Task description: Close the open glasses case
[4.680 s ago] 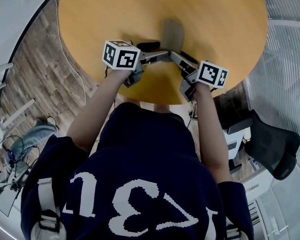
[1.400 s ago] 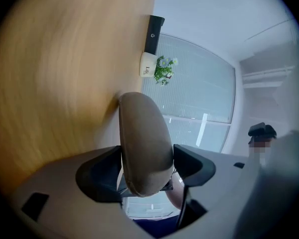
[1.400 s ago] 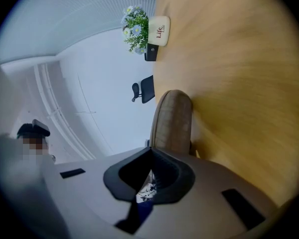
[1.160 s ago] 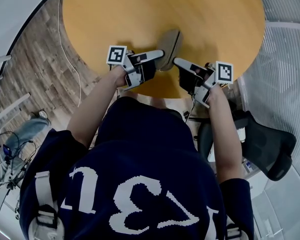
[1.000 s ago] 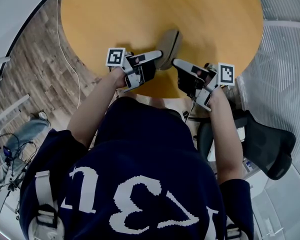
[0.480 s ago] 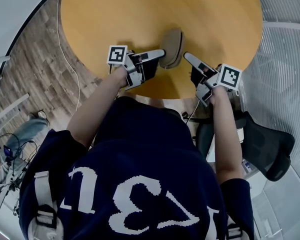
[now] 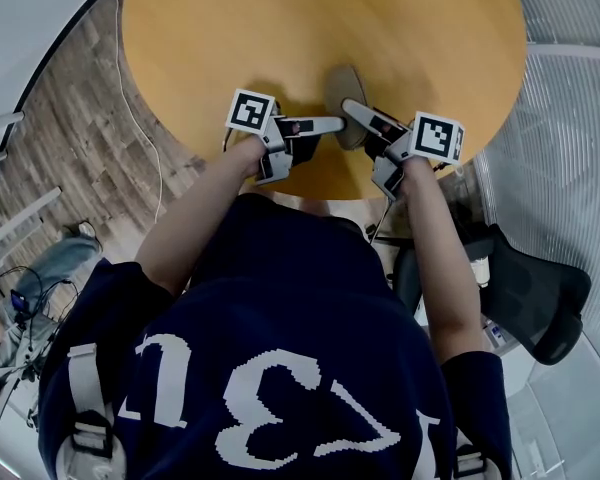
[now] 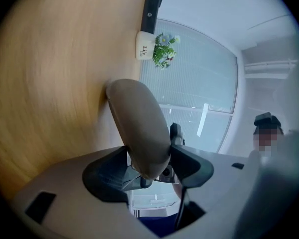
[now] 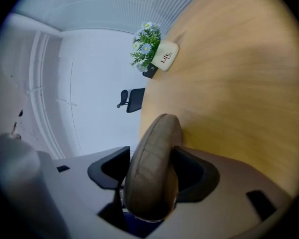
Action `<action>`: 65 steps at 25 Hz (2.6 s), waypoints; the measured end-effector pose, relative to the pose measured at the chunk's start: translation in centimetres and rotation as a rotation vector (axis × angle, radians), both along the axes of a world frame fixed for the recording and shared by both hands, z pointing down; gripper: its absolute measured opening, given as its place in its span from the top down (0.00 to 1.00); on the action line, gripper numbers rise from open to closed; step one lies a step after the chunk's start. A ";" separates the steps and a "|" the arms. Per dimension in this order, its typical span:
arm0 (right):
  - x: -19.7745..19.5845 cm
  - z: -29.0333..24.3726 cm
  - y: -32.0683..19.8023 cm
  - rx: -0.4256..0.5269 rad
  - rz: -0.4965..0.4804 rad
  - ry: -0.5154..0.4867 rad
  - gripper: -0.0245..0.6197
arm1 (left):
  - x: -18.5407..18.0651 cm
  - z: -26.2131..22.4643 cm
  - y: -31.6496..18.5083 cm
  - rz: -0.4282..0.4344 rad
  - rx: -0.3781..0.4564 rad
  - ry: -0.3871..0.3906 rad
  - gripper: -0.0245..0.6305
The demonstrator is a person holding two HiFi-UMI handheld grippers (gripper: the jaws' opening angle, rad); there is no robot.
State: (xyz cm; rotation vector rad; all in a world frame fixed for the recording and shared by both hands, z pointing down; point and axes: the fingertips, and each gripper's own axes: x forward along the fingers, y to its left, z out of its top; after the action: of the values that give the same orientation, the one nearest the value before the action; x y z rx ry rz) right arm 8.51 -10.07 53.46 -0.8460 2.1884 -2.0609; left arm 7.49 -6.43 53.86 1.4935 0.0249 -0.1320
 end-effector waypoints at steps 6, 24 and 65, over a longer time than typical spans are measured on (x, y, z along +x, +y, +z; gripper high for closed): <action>0.3 -1.7 -0.7 0.034 0.009 -0.089 0.62 | -0.3 -1.9 -0.1 -0.013 0.055 0.025 0.54; -5.7 -13.3 0.2 0.122 -0.146 -0.468 0.67 | -2.7 -15.6 -6.0 -0.183 0.313 0.189 0.48; -8.6 -22.7 3.0 0.942 -0.229 0.211 0.85 | -10.6 -30.3 -11.7 -0.673 0.500 0.078 0.51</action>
State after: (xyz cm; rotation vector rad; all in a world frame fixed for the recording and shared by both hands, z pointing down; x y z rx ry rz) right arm -0.08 -7.12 30.73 -0.7086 2.9936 -0.7525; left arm -3.08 -18.13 23.53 1.9453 -0.4118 -0.7719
